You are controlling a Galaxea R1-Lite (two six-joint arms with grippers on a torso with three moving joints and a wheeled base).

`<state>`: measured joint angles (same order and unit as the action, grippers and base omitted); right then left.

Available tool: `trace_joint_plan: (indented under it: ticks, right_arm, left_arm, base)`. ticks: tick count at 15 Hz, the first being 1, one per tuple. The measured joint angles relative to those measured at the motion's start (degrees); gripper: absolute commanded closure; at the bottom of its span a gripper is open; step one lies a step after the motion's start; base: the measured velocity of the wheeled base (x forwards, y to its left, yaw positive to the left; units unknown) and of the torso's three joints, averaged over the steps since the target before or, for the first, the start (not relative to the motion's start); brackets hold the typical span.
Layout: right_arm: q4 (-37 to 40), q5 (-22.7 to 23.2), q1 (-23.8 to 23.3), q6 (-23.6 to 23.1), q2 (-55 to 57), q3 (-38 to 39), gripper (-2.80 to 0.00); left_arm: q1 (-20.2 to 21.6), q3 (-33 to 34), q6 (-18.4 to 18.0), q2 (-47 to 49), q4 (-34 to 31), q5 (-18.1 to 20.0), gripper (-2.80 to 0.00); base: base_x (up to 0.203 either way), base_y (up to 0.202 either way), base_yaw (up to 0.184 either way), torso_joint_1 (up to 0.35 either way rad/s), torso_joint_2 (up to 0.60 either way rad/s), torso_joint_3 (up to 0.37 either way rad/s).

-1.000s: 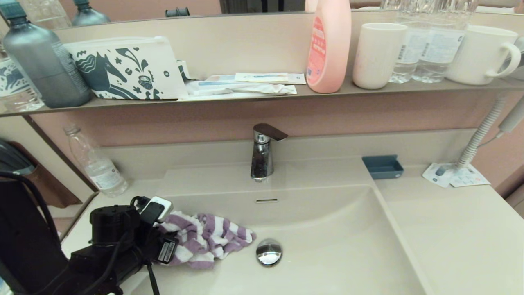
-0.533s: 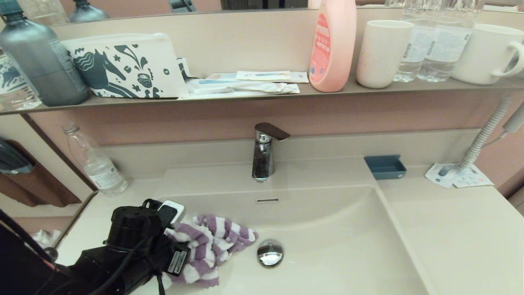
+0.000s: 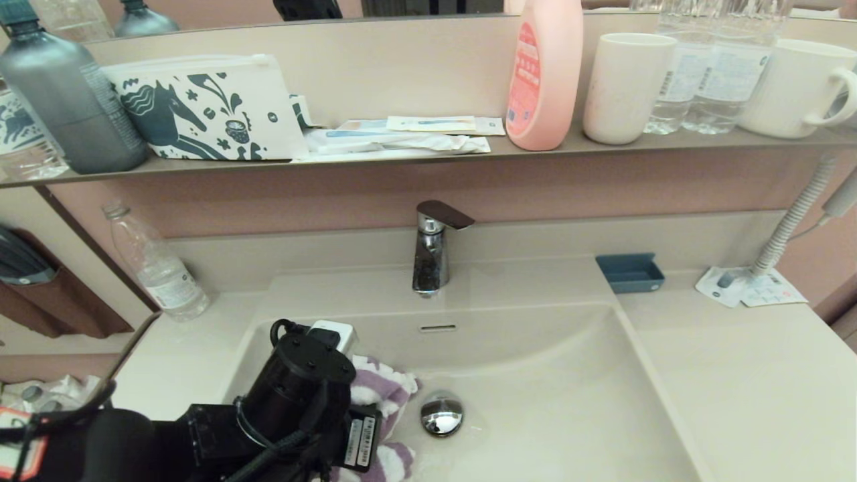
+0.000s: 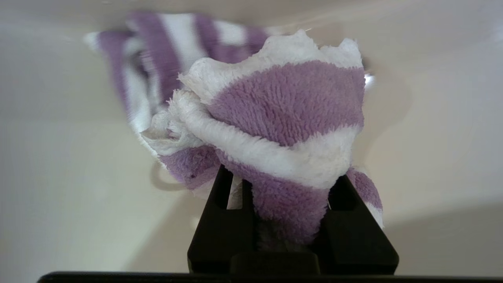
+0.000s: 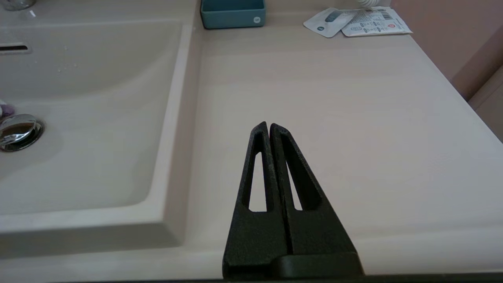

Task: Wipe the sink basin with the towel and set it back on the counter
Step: Wipe the sink

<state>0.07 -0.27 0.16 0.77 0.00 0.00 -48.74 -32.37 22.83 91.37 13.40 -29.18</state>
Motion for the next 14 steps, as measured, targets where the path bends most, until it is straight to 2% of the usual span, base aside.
trace_joint_plan:
  ticks: [1,4,6,9,11,14]
  right_arm:
    - [0.0,0.0,0.0,0.0,0.0,0.0,0.0]
    - [0.0,0.0,-0.02,0.0,0.0,0.0,0.0]
    - [0.01,0.02,-0.02,0.01,0.0,0.0,0.0]
    - [0.0,0.01,0.0,0.0,0.0,0.0,0.0]
    - [0.0,0.02,-0.02,0.01,0.0,0.0,0.0]
    - [0.0,0.0,-0.02,0.0,0.0,0.0,0.0]
  left_arm:
    - [-2.65,-0.54,4.36,0.51,-0.05,-2.02,0.0]
    - [-7.17,-1.08,15.93,4.98,1.25,-7.14,0.0]
    - [-9.87,-2.02,20.56,9.59,4.77,-11.72,0.0]
    - [-11.9,-7.97,20.47,16.74,11.31,-16.76,0.0]
    - [-12.58,-13.54,19.77,20.55,12.15,-19.64,0.0]
    - [-13.19,-19.07,16.5,25.85,12.51,-20.88,0.0]
  base:
    - [0.0,0.0,0.0,0.0,0.0,0.0]
    - [0.0,0.0,0.0,0.0,0.0,0.0]
    - [0.0,0.0,0.0,0.0,0.0,0.0]
    - [0.0,0.0,0.0,0.0,0.0,0.0]
    - [0.0,0.0,0.0,0.0,0.0,0.0]
    - [0.0,0.0,0.0,0.0,0.0,0.0]
